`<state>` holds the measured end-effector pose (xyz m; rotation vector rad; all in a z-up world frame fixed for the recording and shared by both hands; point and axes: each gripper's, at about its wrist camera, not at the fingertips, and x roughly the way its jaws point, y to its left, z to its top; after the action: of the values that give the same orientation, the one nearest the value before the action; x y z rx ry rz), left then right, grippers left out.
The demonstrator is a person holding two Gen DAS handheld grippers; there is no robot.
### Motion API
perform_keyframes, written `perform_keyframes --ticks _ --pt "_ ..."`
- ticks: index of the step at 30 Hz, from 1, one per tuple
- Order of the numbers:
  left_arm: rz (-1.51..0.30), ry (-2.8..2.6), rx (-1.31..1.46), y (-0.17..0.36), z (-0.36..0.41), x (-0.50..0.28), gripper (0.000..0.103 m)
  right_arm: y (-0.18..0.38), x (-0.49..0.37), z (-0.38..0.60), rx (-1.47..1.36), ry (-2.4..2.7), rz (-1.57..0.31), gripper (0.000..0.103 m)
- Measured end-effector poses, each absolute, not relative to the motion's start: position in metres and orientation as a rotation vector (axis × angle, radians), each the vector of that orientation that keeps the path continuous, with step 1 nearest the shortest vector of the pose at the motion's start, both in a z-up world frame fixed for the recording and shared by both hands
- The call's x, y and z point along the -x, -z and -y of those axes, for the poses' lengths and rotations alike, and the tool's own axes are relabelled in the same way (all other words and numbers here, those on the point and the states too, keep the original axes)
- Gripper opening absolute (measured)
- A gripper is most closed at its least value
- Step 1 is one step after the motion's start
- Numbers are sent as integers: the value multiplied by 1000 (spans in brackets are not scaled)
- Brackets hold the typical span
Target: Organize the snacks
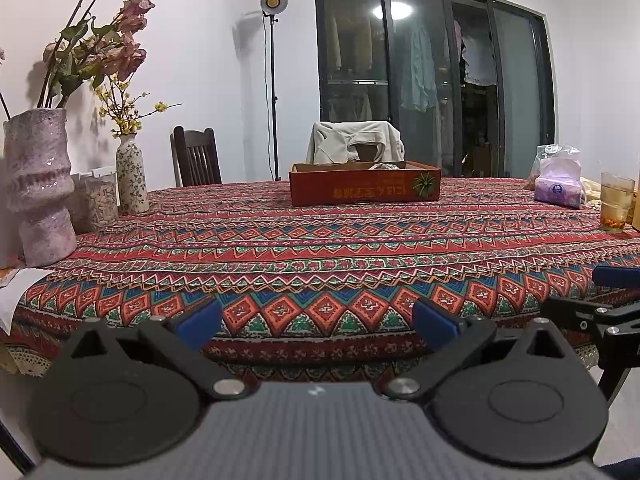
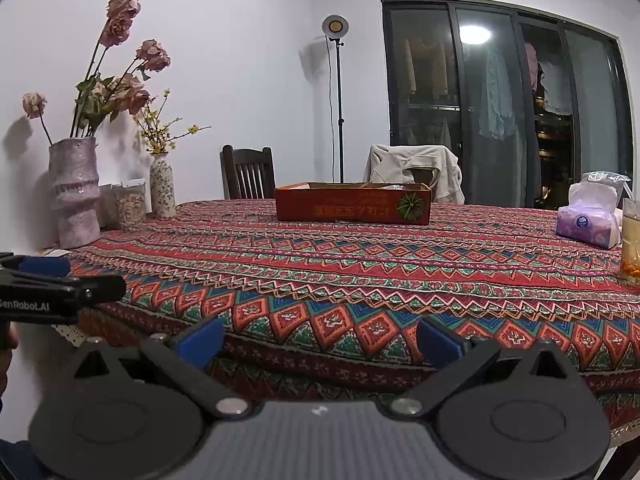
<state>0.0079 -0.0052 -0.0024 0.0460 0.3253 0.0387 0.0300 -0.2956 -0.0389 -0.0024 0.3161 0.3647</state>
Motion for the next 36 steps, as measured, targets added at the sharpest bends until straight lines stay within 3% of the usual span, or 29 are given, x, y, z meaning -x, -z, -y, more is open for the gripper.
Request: perform_keyframes --ticks 36 --pt "-318 -22 -40 -3 4 -7 103 36 -29 299 8 -365 -300 103"
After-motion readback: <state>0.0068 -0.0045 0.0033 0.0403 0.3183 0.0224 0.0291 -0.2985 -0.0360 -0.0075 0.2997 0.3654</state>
